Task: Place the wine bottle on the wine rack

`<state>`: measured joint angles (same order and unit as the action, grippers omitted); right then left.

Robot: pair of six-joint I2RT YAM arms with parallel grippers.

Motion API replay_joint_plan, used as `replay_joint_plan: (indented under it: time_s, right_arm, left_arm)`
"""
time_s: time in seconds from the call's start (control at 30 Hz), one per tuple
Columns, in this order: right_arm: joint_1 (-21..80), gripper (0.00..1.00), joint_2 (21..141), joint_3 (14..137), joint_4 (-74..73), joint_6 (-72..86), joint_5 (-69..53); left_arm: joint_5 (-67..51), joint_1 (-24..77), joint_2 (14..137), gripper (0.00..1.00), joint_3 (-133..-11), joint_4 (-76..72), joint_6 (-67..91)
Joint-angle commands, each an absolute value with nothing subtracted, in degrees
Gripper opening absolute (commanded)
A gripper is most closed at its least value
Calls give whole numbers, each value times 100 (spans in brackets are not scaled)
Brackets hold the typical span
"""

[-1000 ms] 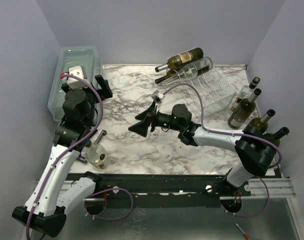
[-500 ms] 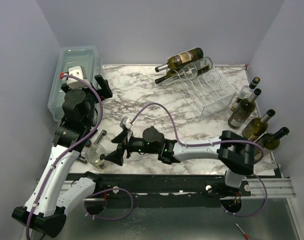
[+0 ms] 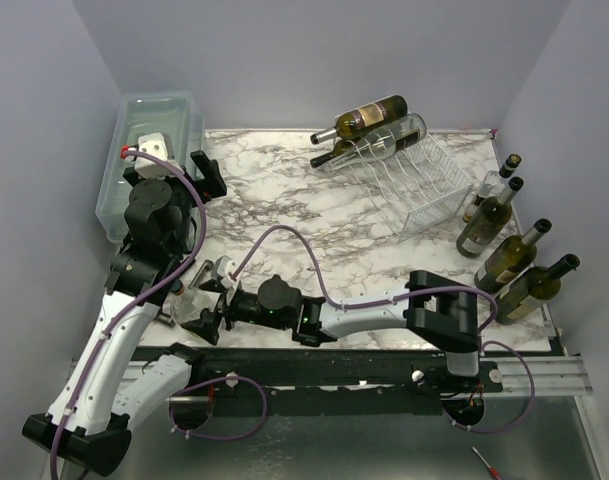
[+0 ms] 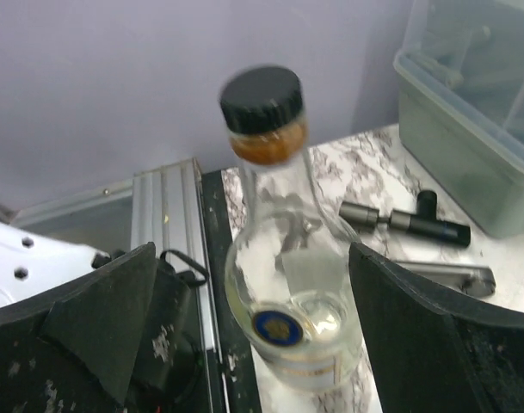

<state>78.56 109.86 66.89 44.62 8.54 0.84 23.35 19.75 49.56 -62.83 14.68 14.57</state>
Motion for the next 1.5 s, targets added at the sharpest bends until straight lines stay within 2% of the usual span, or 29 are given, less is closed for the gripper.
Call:
replay_joint_plan:
  time_s: [0.0,0.13,0.33,0.53,0.8,1.03,1.23,1.4,1.47]
  right_arm:
    - [7994,95,11335,7185,4755,405,705]
    - [8019,95,11593,7618,4503,500,1239]
    - [8021,94,11924,8077,4330,433,1369]
    - [8029,79,12195,8409,4127,276,1423]
    - [8038,73,12464,8635,4026,205,1652]
    - [8037,51,12493,8703,4131,-211,2009]
    - [8047,28,12116,8118,4868,-576,2533]
    - [8038,3,11740,7681,5287,-899,3196]
    - [8042,1,11579,7349,5710,-1155,3339]
  left_arm:
    - [2203,2004,4808,99,-6240,1411,1517]
    - [2303,2004,4766,99,-6248,1417,1477]
    - [2294,2021,4721,99,-6262,1432,1468]
    - [2442,2030,4639,99,-6231,1435,1402]
    - [2434,2030,4575,99,-6233,1433,1388]
    - [2423,2030,4613,99,-6231,1430,1395]
    - [2446,2028,4622,99,-6226,1433,1380]
    - [2507,2021,4686,99,-6214,1434,1362]
    - [2479,2021,4682,99,-6214,1427,1371]
